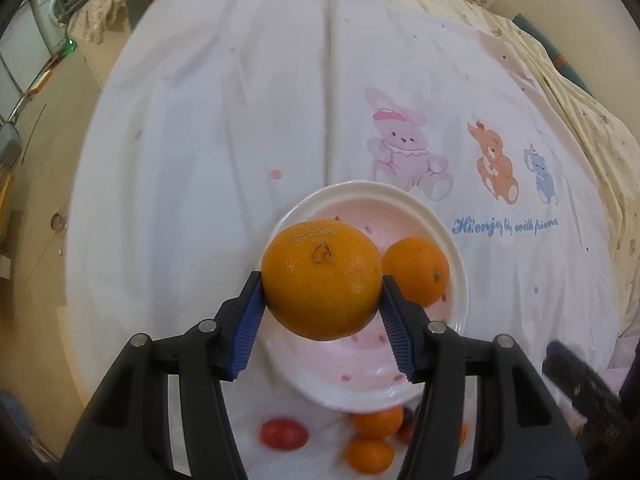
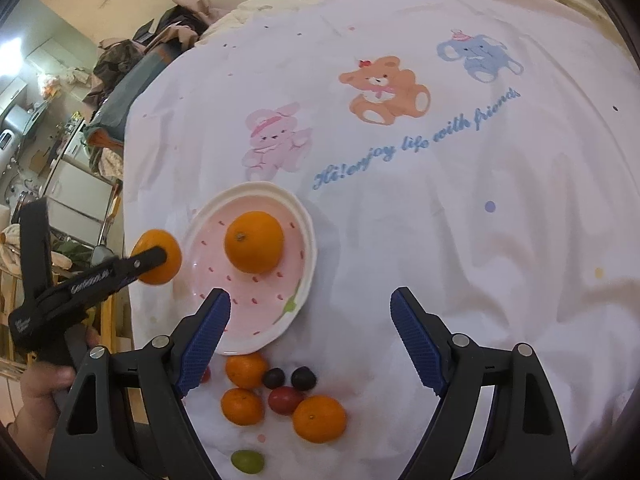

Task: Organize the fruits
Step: 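Place the orange on the pink plate with the right gripper while the left gripper places its orange, then grasp the red tomato with the left gripper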

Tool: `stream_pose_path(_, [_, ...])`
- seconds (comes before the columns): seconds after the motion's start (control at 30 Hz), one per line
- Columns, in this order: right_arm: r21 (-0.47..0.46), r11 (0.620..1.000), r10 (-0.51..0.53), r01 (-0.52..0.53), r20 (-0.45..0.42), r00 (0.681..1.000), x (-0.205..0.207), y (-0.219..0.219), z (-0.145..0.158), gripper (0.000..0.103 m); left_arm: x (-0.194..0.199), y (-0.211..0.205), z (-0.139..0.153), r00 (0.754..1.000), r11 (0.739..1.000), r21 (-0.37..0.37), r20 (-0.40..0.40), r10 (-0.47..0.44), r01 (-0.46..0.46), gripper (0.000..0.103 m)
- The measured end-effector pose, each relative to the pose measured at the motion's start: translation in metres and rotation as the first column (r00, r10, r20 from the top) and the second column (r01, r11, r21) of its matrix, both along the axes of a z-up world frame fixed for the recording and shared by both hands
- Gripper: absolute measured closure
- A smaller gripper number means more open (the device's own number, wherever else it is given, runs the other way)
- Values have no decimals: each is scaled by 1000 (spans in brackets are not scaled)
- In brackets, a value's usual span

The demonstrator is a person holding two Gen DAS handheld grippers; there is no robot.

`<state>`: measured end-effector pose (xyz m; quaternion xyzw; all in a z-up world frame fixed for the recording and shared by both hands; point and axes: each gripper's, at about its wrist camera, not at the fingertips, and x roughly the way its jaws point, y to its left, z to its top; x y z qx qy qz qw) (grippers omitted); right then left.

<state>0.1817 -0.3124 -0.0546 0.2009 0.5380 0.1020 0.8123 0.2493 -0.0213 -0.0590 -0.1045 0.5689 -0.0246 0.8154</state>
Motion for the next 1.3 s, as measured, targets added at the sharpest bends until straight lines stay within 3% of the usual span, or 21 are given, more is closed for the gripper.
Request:
stream_pose_path(0.23, [-1,999,-33,33,-43,999,7,-11,-17,18,24,-19,-32,999,1000,6,-45,-6,6,50])
stream_pose_path(0.6, [49,997,-56,60,-88,995,14,-18,-29,18,33,-25,-48,999,1000,16,-48,-21,22,46])
stream_pose_path(0.67, [54,997,-53,58,-92,994,14,-18,-30,18,35,-24,-49,998,1000,16,-57,-25,26,40])
stream_pose_path(0.73, [43,998,-49,53,-86,995,13,-16,-29,18,36,-20,-49,997,1000,23,-71,-16,18,20])
stream_pose_path(0.97, [8,998,-58,59,-76,995,10,-17,-28,18,20,-14,-18,1000,1000,19,-22,-15,16,19])
stream_pose_path(1.3, [-14,1000,-27,27,-43,999,1,-9,-20,18,-36,12,34,998,996,89,64,-6,1,19])
